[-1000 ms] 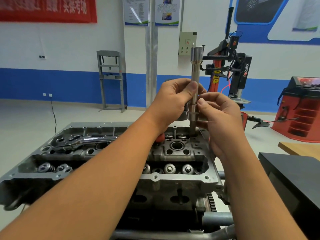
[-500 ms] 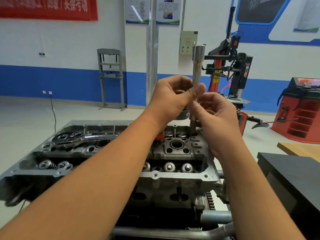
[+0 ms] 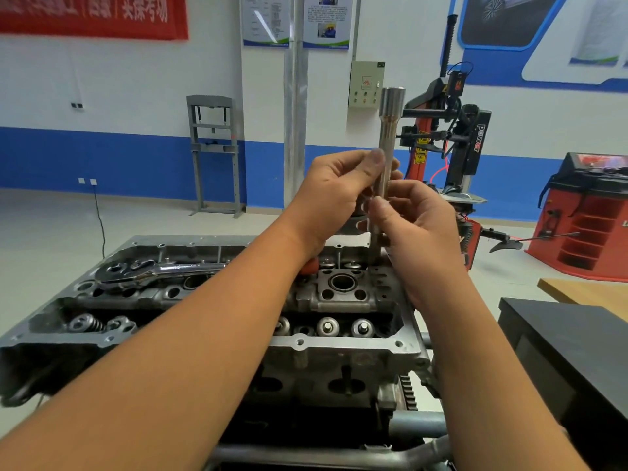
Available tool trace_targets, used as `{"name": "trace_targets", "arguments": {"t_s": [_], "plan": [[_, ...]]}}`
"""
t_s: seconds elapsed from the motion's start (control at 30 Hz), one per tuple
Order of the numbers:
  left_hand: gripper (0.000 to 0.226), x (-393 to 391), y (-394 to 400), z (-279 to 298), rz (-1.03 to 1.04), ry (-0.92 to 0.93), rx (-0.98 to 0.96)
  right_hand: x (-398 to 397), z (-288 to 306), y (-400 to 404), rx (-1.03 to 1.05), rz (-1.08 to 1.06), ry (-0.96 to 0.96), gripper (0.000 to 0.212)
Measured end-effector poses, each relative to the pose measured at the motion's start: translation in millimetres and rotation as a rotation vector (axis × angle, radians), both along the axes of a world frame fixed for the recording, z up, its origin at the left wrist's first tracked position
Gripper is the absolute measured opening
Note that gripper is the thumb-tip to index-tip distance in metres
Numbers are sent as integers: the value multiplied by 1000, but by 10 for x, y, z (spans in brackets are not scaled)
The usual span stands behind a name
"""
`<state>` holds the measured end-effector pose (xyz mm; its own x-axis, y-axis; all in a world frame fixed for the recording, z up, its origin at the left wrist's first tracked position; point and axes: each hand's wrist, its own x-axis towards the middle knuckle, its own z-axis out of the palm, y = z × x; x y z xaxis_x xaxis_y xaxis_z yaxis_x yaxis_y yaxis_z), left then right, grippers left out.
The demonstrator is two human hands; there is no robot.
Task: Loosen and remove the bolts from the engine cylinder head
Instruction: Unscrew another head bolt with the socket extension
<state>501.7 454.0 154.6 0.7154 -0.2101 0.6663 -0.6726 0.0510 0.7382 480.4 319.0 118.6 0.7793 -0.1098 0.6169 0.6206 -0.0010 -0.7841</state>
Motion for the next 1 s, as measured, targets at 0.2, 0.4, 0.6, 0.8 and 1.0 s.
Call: {"name": "trace_targets", "arguments": {"t_s": [0.2, 0.4, 0.6, 0.8, 1.0], "plan": [[19, 14, -6, 1, 22, -20, 37, -15, 12, -30, 68, 82, 46, 4], [24, -2, -15, 5, -23, -3, 60, -14, 27, -14, 49, 77, 30, 20], [24, -7, -13, 3, 88, -27, 11, 0, 19, -20, 134, 25, 20, 6], [28, -23, -16, -4, -37, -13, 54, 11, 15, -48, 180, 23, 15, 12], [31, -31, -16, 5, 8, -40, 61, -20, -8, -40, 9, -10, -37, 17]]}}
